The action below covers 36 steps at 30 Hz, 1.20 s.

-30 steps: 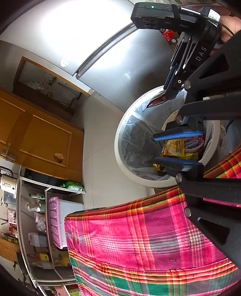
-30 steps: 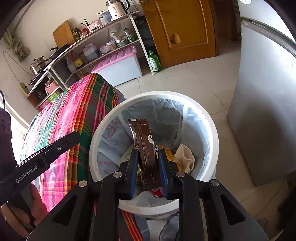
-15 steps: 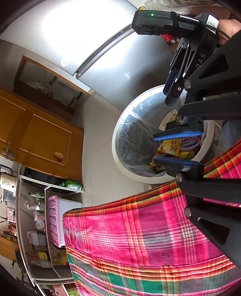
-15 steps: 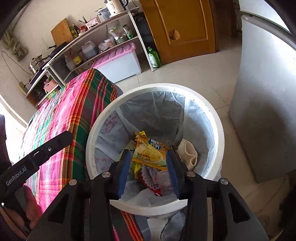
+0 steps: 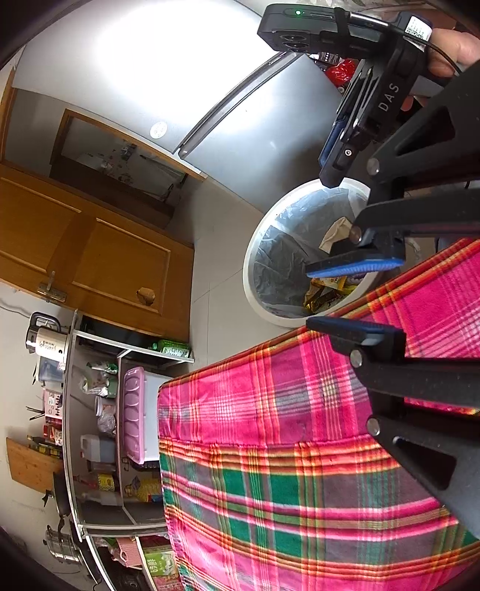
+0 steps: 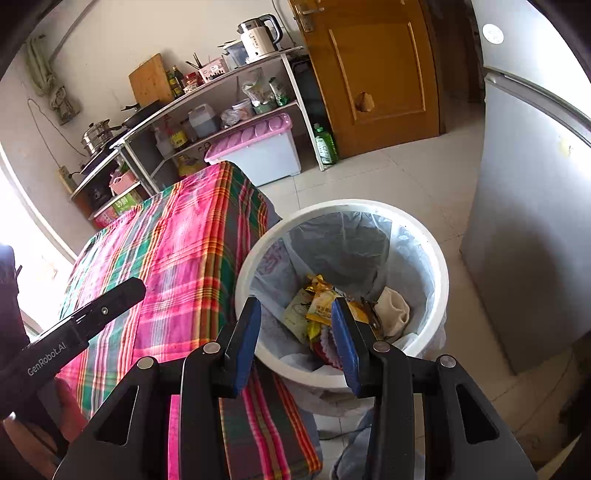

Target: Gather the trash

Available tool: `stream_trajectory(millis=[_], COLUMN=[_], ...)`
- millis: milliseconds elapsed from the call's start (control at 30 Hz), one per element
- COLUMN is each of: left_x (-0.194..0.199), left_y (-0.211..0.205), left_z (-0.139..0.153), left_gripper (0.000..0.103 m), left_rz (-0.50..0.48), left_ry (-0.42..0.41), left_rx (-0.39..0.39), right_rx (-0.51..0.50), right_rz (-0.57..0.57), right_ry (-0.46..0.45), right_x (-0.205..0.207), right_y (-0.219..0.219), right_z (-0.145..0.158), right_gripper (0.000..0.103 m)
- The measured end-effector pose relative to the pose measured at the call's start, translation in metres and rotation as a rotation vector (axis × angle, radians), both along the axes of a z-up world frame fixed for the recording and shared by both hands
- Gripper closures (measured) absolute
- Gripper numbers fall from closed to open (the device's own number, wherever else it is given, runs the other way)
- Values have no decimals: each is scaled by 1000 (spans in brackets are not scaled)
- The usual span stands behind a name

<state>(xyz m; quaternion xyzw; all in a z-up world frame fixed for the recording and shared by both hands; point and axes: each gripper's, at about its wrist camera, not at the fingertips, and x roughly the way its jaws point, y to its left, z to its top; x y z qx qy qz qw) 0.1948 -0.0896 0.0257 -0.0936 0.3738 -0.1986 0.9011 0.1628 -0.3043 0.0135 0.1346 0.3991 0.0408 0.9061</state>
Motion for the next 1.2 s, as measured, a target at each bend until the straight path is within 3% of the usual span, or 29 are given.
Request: stream_trajectory(millis=[467,900,967,1033,1200], left_x=[-85,-148,-156,-163,-181], left_y=[39,43,46,48,53], left_z=[24,16,15,14,10], left_gripper=[79,78,71,51,51], left_rz=[65,60,73,85,100], left_ry=[-73,-87,-91,-91,-91], left_rx=[34,88,94,87,81], right_rx=[-68,-134,-148,-167,-180], right_rz=[107,91,83,76,86], right_ry=[-95,-142,-154,-163,-167], right_x=[-76,-140,-149,-157,-169], right_y=[60,65,67,70,76], right_z=[33,33,33,32,29], right_gripper=[62,62,62,62,62])
